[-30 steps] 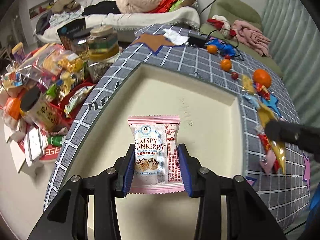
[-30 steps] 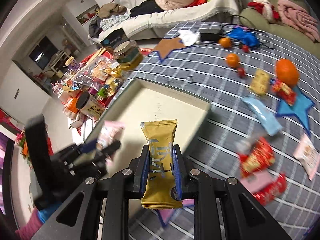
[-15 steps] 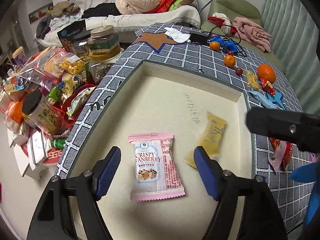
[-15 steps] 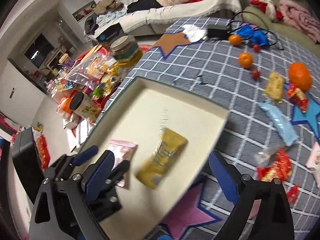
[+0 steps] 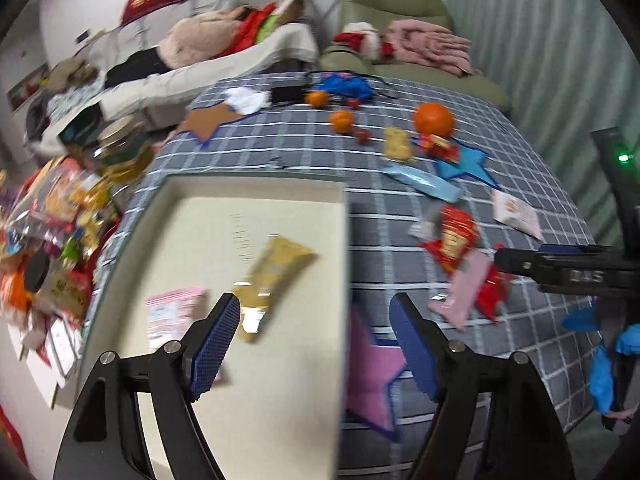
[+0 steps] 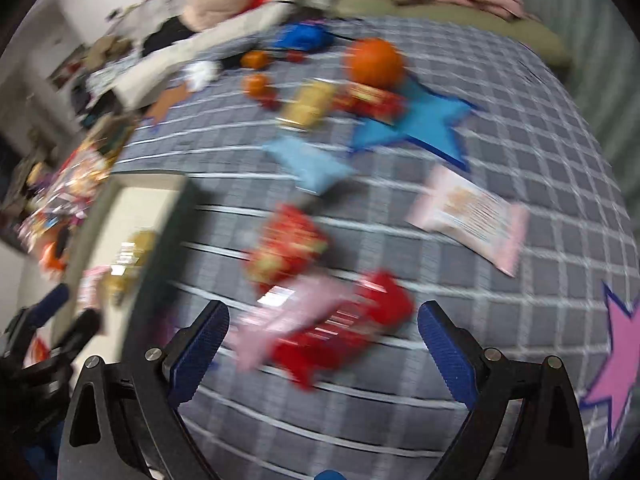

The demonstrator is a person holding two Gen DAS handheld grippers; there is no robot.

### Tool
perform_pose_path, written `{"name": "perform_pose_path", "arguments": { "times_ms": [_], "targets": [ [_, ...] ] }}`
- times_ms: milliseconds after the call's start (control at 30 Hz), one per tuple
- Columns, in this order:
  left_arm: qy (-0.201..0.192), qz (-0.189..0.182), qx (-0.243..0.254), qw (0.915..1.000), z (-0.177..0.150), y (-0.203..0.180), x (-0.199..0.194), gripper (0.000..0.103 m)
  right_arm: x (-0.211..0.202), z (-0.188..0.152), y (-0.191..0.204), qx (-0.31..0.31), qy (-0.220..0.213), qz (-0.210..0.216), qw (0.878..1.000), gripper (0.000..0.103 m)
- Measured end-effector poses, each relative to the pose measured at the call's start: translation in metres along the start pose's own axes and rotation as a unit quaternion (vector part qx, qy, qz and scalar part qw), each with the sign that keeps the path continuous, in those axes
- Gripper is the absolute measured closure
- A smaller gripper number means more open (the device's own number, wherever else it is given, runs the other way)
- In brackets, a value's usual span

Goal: Organize snacks
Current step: 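Carry both packs over the white tray and open both tools to drop them, then grasp the red snack pack with the right tool while the left grasps the pink bar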

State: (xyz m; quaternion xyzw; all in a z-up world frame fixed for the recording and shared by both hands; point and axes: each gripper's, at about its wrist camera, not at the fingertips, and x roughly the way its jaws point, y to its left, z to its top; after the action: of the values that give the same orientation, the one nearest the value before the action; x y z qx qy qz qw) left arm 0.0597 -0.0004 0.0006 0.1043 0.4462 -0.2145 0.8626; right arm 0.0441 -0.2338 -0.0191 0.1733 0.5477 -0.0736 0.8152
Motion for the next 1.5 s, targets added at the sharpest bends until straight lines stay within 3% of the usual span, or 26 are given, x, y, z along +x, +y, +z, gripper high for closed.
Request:
{"name": "perform_pose_path", "arguments": {
  "times_ms": [133,267,467,700,900,967,1033,1100,1133,1167,1200,1500],
  "targets": [
    [0.012,-0.004,0.034,0.9993,-0.004,-0.032,0.007,0.022,0.01,-0.01,-0.027,0.036,0.017,-0.02,0.999,0.007],
    [0.027,-0.006,0.052,0.9983,-0.008,-0.05,0.015,0.022,0.019,-0.01,-0.027,0.047,0.015,-0.015,0.999,0.007],
    [0.049,-0.007,0.071,0.9963,-0.012,-0.071,0.032,0.022,0.032,-0.011,-0.019,0.005,0.011,-0.034,0.999,0.006],
    [0.065,-0.02,0.091,0.9935,-0.01,-0.099,0.056,0.022,0.03,-0.025,-0.054,-0.021,0.005,-0.095,0.995,0.0],
    [0.081,-0.016,0.103,0.9912,-0.004,-0.12,0.081,0.022,0.026,-0.026,-0.061,-0.035,0.0,-0.088,0.996,0.001],
    [0.076,-0.017,0.103,0.9916,-0.004,-0.123,0.083,0.023,0.024,-0.027,-0.059,-0.041,0.0,-0.078,0.996,0.007],
    [0.073,-0.017,0.104,0.9917,-0.003,-0.126,0.083,0.028,0.022,-0.026,-0.056,-0.047,-0.006,-0.074,0.996,0.028],
    [0.078,-0.036,0.095,0.9918,-0.001,-0.127,0.083,0.046,0.017,-0.029,-0.052,-0.061,-0.01,-0.074,0.995,0.046],
    [0.08,-0.041,0.092,0.9917,-0.001,-0.127,0.083,0.061,0.015,-0.031,-0.05,-0.066,-0.011,-0.071,0.995,0.053],
    [0.08,-0.042,0.09,0.9918,0.0,-0.128,0.082,0.069,0.013,-0.033,-0.049,-0.07,-0.011,-0.067,0.995,0.056],
    [0.08,-0.036,0.092,0.992,-0.001,-0.129,0.081,0.071,0.012,-0.034,-0.048,-0.072,-0.011,-0.064,0.995,0.061],
    [0.075,-0.022,0.052,0.9956,-0.039,-0.117,0.054,0.072,0.001,-0.061,-0.044,-0.071,-0.007,-0.032,0.997,0.064]
  ]
}}
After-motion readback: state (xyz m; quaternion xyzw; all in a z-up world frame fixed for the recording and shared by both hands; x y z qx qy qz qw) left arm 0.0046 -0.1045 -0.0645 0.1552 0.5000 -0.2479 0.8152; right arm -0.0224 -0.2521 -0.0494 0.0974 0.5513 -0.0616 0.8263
